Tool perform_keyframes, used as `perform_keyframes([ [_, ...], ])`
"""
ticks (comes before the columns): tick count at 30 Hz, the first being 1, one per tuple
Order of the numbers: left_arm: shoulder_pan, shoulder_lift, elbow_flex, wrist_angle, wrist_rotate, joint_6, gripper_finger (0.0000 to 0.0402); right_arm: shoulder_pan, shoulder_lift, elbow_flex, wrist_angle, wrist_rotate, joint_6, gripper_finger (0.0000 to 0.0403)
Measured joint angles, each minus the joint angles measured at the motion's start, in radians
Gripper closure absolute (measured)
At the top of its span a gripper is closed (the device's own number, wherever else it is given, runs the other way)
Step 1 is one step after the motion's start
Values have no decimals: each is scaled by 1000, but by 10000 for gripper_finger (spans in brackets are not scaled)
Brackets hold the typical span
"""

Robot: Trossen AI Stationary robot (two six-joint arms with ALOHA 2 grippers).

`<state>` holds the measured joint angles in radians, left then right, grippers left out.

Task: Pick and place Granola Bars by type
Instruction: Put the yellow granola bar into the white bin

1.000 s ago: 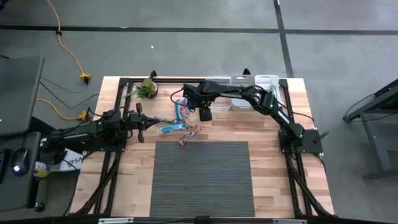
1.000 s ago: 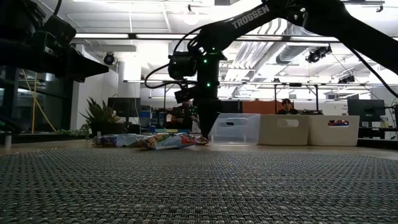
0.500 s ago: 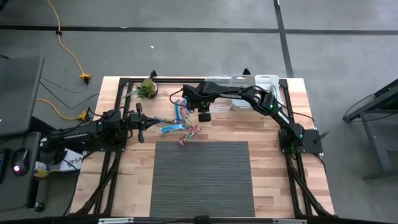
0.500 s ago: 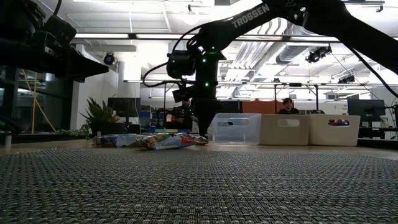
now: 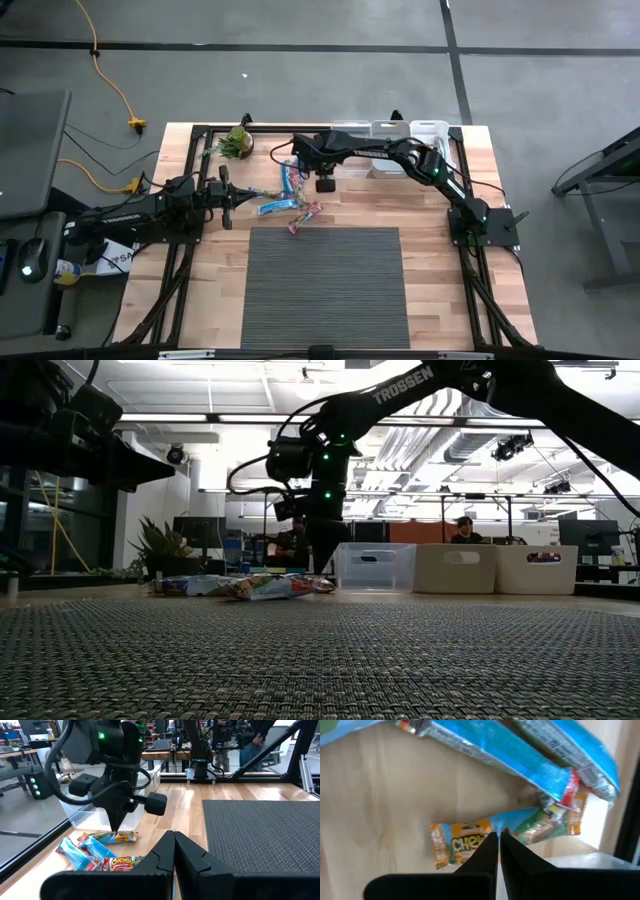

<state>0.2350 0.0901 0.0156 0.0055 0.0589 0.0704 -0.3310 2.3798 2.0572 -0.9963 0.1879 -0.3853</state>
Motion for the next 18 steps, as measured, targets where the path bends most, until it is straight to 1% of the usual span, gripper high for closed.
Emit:
perform_keyframes([
  [5,0,0,0,0,0,0,400,0,-1,15,1,-18,58,401],
  [8,0,0,0,0,0,0,400,4,-1,17,3,-56,102,400],
  [11,0,0,0,0,0,0,400,14,-1,17,20,-67,117,402],
  [14,0,0,0,0,0,0,400,25,-1,17,61,-59,117,402],
  [18,0,0,0,0,0,0,400,27,-1,17,82,-16,115,402],
])
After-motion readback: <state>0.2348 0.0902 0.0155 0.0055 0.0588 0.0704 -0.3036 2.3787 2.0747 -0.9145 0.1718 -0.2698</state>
